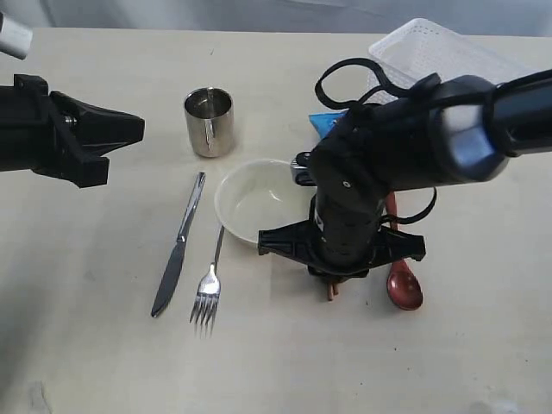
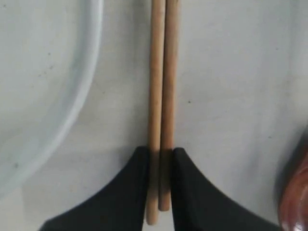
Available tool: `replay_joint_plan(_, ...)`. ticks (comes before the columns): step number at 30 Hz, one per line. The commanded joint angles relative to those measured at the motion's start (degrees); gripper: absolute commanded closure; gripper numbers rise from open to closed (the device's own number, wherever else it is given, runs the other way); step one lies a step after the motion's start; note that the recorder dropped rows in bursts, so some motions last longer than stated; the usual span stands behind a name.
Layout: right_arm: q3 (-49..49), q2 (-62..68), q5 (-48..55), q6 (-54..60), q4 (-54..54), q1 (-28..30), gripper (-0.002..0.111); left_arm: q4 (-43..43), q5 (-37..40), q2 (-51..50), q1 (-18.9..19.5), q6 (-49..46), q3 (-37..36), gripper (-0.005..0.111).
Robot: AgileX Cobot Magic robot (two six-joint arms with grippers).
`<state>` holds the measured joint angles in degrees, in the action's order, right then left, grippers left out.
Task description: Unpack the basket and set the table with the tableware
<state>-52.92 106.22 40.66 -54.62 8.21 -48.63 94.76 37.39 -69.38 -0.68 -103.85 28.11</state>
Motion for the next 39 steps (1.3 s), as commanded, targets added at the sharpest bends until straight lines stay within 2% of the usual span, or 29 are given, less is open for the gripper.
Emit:
replay_joint_plan(1,3.55,1.02,3.78,-0.78,-1.71,-1.26,0.108,-0.02,-0.03,-0.02,0.14,-0.42,-0.34,0.107)
replay_joint_plan(5,3.81,0.90,6.82,-0.69,-1.58,-1.40,0.108,-0.02,0.13,-0.02,0.14,-0.39,-0.34,0.107)
replay_joint_plan(12,3.71,0.09,4.78,-0.42,2.49,-1.40,0.108,-0.02,0.13,-0.02,0.14,-0.39,-0.34,0.107)
replay_joint_plan(14,3.71,-1.77,1.52,-0.02,2.73,-1.40,0.095,-0.02,0.13,-0.02,0.14,-0.39,-0.34,0.107)
replay_joint_plan(15,3.71,-2.62,0.66,-0.02,2.83,-1.40,0.083,-0.02,0.13,-0.02,0.14,-0.39,-0.34,0.107)
replay_joint_plan(17,3.71,-3.77,0.09,-0.02,3.93,-1.40,0.070,-0.02,0.13,-0.02,0.14,-0.39,-0.34,0.107)
replay_joint_plan(19,3.71,-4.42,0.09,-0.24,5.50,-1.40,0.062,-0.02,0.13,-0.02,0.14,-0.39,-0.34,0.107)
replay_joint_plan(29,3.71,-4.78,-7.56,-0.24,9.41,-1.24,0.068,-0.02,0.03,-0.02,0.14,-0.39,-0.34,0.107)
replay_joint_plan(39,3.71,-4.78,-7.82,-1.76,11.48,-0.79,0.068,-0.02,0.03,-0.02,0.14,-0.39,-0.34,0.107)
